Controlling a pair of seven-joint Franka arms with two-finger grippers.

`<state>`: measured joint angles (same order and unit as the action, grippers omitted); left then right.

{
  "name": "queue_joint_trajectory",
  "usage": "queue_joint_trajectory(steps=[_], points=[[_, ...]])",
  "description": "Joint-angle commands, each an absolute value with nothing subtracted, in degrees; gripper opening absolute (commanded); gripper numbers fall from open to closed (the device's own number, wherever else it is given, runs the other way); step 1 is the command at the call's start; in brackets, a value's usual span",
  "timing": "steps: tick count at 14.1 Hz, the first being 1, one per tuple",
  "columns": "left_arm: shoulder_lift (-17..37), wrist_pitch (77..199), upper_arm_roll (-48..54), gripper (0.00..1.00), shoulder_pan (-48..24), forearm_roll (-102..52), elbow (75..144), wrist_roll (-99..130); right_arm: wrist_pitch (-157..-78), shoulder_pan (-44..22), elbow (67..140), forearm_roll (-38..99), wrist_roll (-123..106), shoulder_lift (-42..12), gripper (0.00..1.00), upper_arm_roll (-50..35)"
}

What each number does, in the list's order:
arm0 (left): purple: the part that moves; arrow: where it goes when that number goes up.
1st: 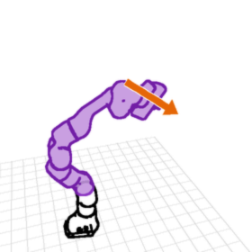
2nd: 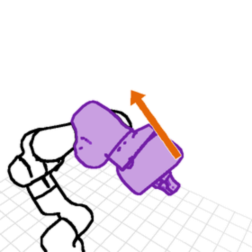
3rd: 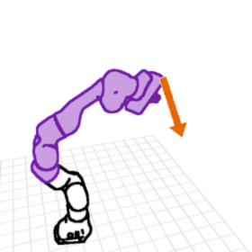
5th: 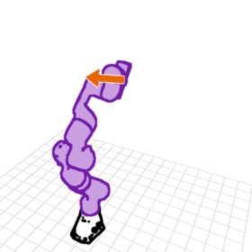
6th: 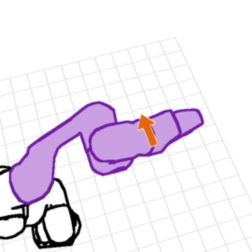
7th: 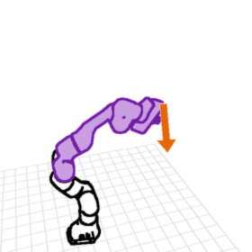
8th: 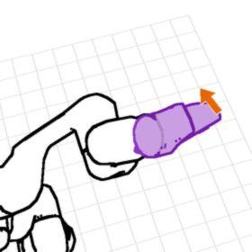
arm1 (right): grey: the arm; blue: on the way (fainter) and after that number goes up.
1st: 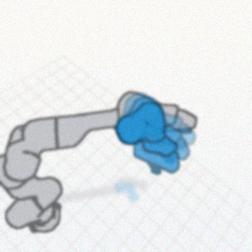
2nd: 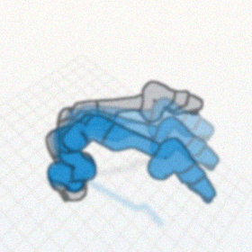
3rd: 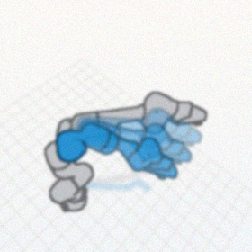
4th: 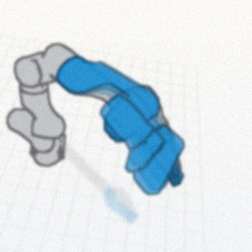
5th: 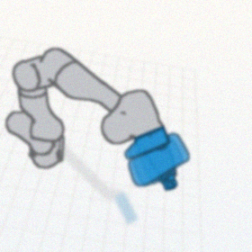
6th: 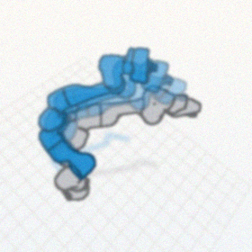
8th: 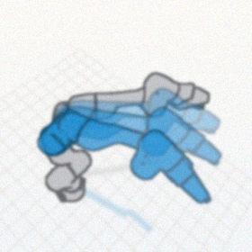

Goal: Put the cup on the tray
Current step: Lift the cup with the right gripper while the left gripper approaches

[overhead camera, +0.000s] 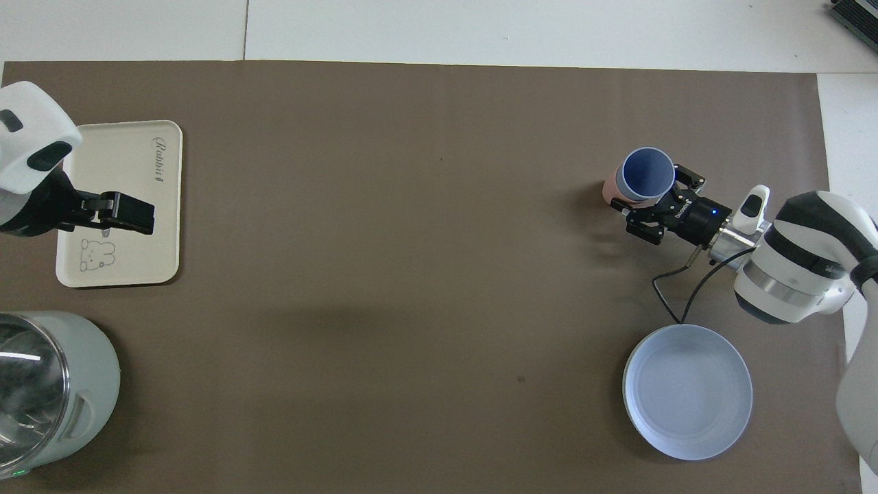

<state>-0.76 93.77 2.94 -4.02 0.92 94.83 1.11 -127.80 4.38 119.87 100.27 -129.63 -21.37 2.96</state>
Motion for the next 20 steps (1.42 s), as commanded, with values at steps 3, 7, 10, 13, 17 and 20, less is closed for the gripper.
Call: queue_joint_trajectory(steps=[3, 7, 10, 13, 17, 20], points=[[-2.37, 93.78, 2.9, 1.0, -4.31, 2.11, 96.5, 1.58, -130.07, 3.52, 119.27, 102.57, -130.62, -21.01, 0.0, 2.55], [-2.37, 94.04, 2.9, 1.0, -4.22, 2.02, 96.5, 1.84, -139.46, -2.53, 118.92, 93.12, -117.3, -13.64, 0.0, 2.55], [-2.29, 95.35, 2.99, 1.0, -4.39, 1.5, 96.68, 2.72, -143.17, -5.88, 118.92, 80.11, -103.49, -8.63, 0.0, 2.64], [-1.76, 100.53, 2.9, 1.0, -3.78, -9.8, 96.68, 3.86, -143.17, -8.16, 118.04, 67.99, -93.2, -5.55, 0.0, 2.64], [-1.32, 103.96, 2.99, 1.0, -4.57, -21.75, 97.72, 8.69, -142.39, -13.96, 118.04, 47.86, -74.05, -1.06, 0.0, 2.64], [-1.14, 114.76, 2.9, 1.0, -9.21, -33.47, 102.47, 11.06, -140.46, -17.48, 117.43, 34.05, -60.42, 0.44, 0.0, 2.2]])
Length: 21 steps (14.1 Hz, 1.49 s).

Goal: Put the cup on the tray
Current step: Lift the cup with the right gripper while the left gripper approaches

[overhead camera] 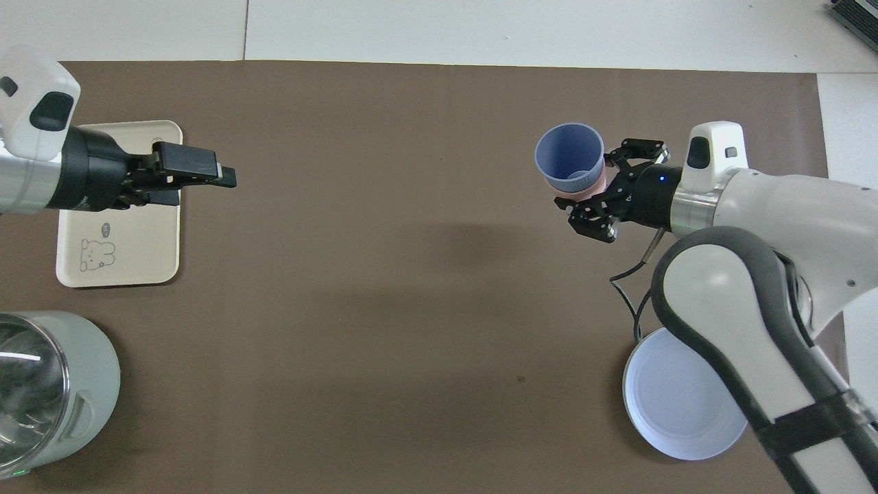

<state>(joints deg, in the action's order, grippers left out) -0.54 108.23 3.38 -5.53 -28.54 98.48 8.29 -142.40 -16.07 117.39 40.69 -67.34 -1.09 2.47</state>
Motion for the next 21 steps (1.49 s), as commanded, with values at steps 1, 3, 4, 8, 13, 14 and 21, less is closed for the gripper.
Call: queue_joint_trajectory(steps=[1, 3, 4, 8, 13, 14, 21], points=[[-0.01, 116.18, 2.99, 1.0, -10.71, -34.62, 102.65, 11.94, -139.41, -18.53, 116.64, 30.79, -57.51, 0.44, 0.0, 2.2], [1.75, 121.17, 2.99, 1.0, -13.96, -39.44, 102.66, 12.92, -136.07, -19.59, 114.62, 24.55, -53.02, 0.35, 0.0, 2.11], [3.06, 124.86, 2.99, 1.0, -15.89, -41.72, 102.66, 13.44, -134.05, -20.21, 113.57, 21.3, -51.08, 0.35, 0.0, 2.11], [7.72, 138.39, 2.99, 1.0, -24.24, -48.41, 102.48, 13.89, -129.73, -23.37, 111.8, 13.29, -45.8, 0.44, 0.0, 2.11], [9.32, 143.35, 2.9, 0.86, -30.14, -49.39, 103.01, 14.85, -128.41, -24.6, 111.62, 10.38, -45.18, 0.44, 0.0, 1.76], [9.06, 143.35, 2.9, 0.83, -30.67, -49.39, 103.7, 14.94, -128.32, -25.04, 111.62, 9.76, -45.26, 0.44, 0.0, 1.76], [7.38, 140.99, 2.9, 0.66, -33.93, -49.13, 106.79, 15.12, -128.41, -24.96, 111.62, 9.23, -45.26, 0.44, 0.0, 1.76]])
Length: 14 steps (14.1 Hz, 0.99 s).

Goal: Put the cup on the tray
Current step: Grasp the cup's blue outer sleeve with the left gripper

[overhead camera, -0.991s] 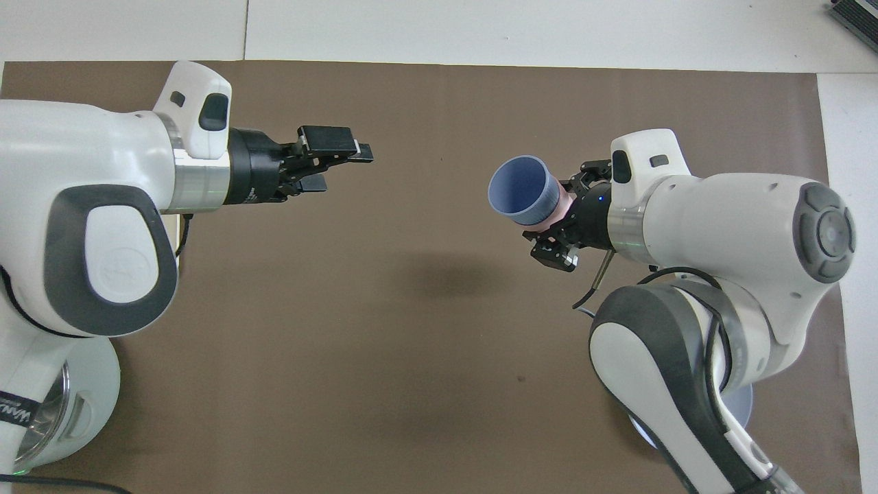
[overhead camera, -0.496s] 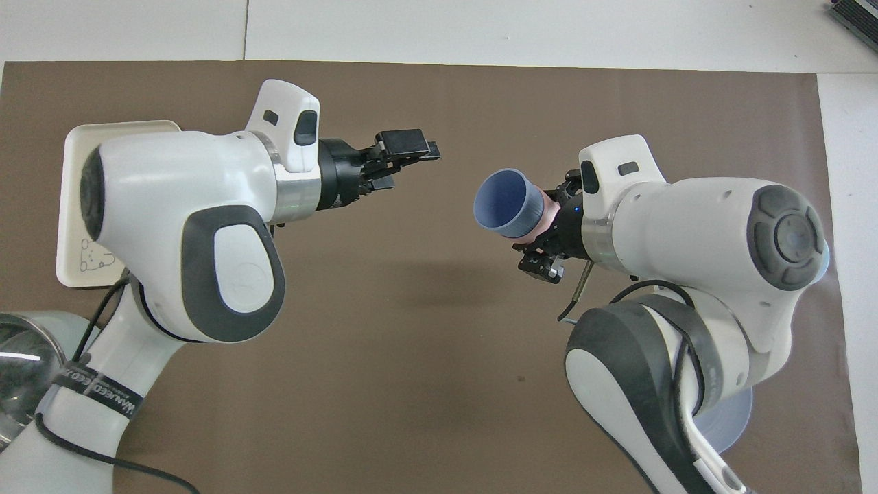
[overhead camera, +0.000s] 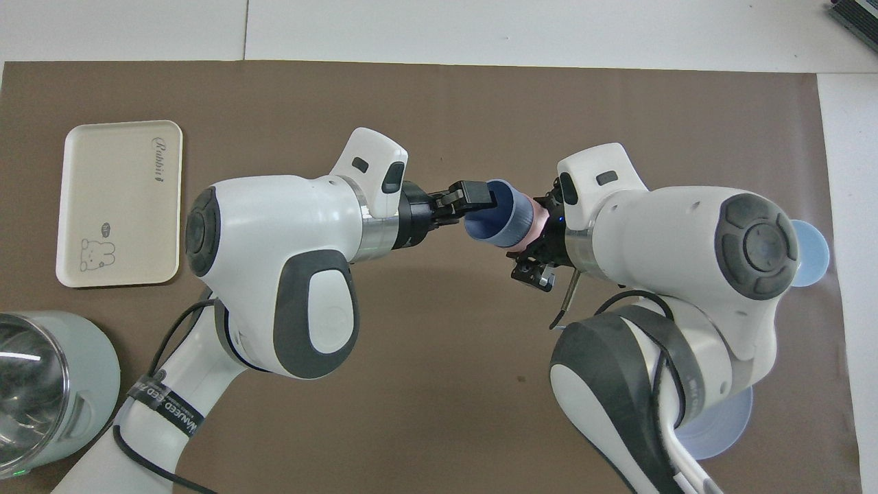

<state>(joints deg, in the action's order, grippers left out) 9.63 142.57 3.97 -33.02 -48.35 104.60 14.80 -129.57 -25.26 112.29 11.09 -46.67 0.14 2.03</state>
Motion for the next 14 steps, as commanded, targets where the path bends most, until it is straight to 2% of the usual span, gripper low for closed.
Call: queue_joint_trajectory(steps=[1, 8, 10, 12, 14], points=[[7.21, 140.19, 2.9, 0.63, -33.93, -49.04, 106.79, 15.12, -128.41, -24.96, 111.62, 9.32, -45.26, 0.44, 0.0, 1.76], [7.56, 138.43, 2.46, 0.33, -32.78, -45.71, 105.73, 15.12, -128.41, -24.87, 111.62, 9.32, -45.18, 0.44, 0.0, 1.85], [7.56, 138.52, 2.46, 0.21, -32.78, -45.62, 105.56, 15.2, -128.41, -24.79, 111.62, 9.32, -45.18, 0.44, 0.0, 1.85], [7.65, 138.43, 2.46, 0.03, -32.78, -45.62, 105.47, 15.29, -128.5, -24.79, 111.71, 9.32, -45.18, 0.53, 0.0, 1.85], [7.65, 138.43, 2.46, 0.0, -32.78, -45.62, 105.38, 15.29, -128.5, -24.79, 111.71, 9.32, -45.18, 0.53, 0.0, 1.85]])
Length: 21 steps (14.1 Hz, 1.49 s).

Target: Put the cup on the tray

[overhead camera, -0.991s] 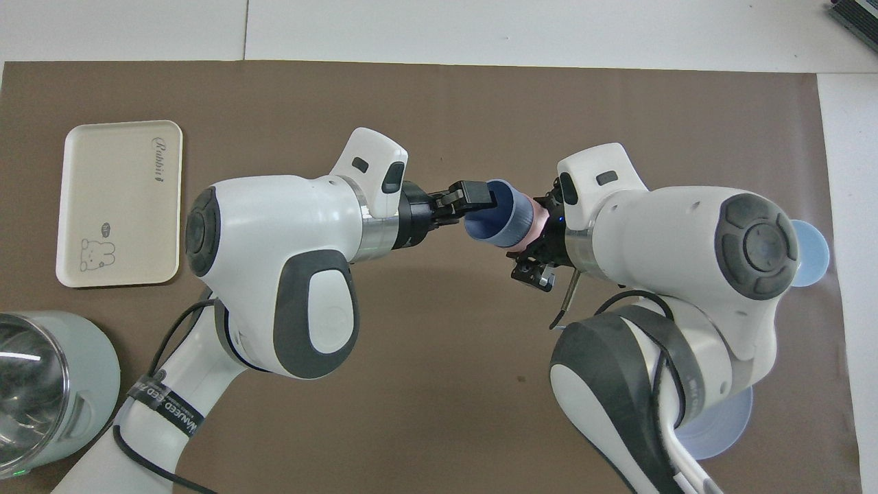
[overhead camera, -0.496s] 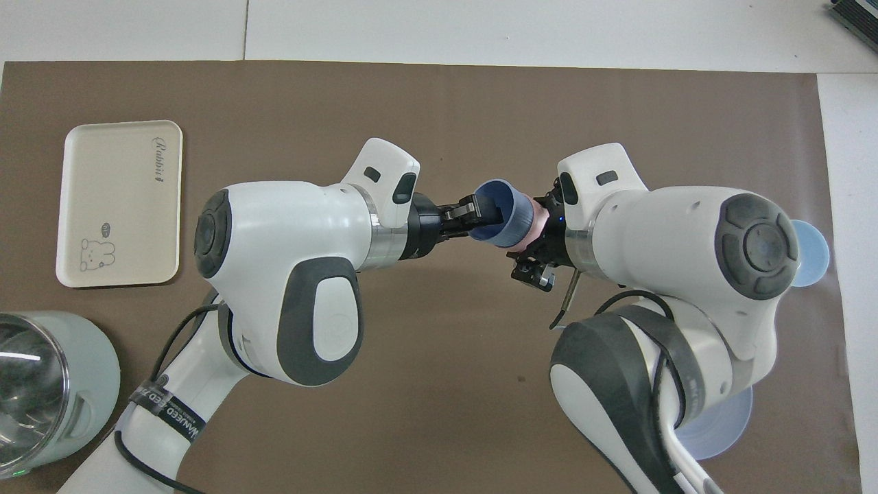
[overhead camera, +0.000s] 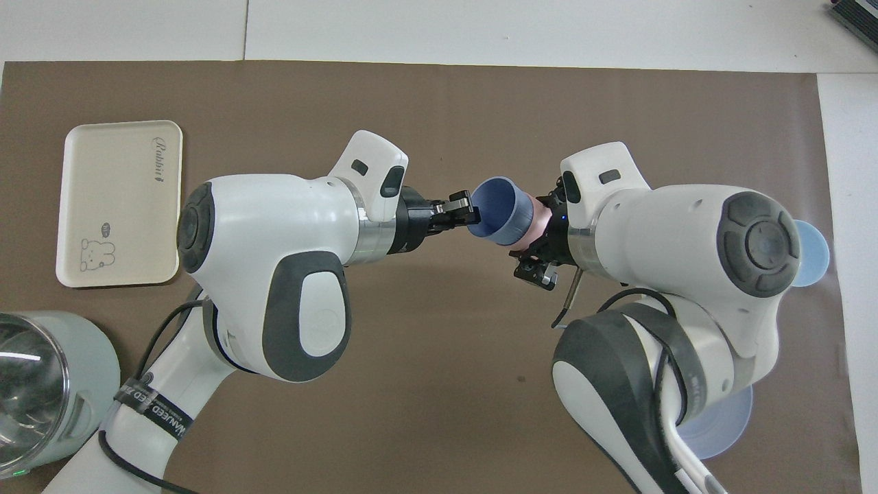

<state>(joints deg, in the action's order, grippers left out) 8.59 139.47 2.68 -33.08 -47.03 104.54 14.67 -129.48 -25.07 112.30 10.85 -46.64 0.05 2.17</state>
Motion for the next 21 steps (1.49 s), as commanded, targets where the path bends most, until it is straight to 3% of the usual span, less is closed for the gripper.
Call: queue_joint_trajectory(steps=[1, 4, 11, 16, 19, 21], points=[[7.73, 138.25, 2.46, 0.0, -32.78, -45.53, 105.12, 15.38, -128.41, -24.79, 111.71, 9.32, -45.18, 0.53, 0.0, 1.85], [8.08, 134.49, 2.29, 0.0, -32.35, -42.38, 103.02, 15.47, -128.41, -24.79, 111.71, 9.32, -45.18, 0.53, 0.0, 1.85], [11.69, 120.94, 2.29, 0.0, -18.39, -31.66, 92.11, 15.12, -128.32, -24.52, 111.71, 9.32, -45.26, 0.53, 0.0, 1.85], [11.95, 121.64, 2.37, 0.0, -7.76, -19.08, 92.81, 9.25, -130.25, -20.59, 111.71, 11.24, -45.79, 0.35, 0.0, 2.73], [11.52, 122.25, 2.29, 0.0, 0.5, -18.98, 95.26, -1.36, -136.57, -16.28, 112.67, 23.86, -51.3, 0.0, 0.0, 2.81], [10.47, 124.87, 2.29, 0.0, 5.95, -18.98, 98.68, -8.23, -136.85, -11.27, 113.11, 32.3, -59.11, -0.35, 0.0, 2.81]])
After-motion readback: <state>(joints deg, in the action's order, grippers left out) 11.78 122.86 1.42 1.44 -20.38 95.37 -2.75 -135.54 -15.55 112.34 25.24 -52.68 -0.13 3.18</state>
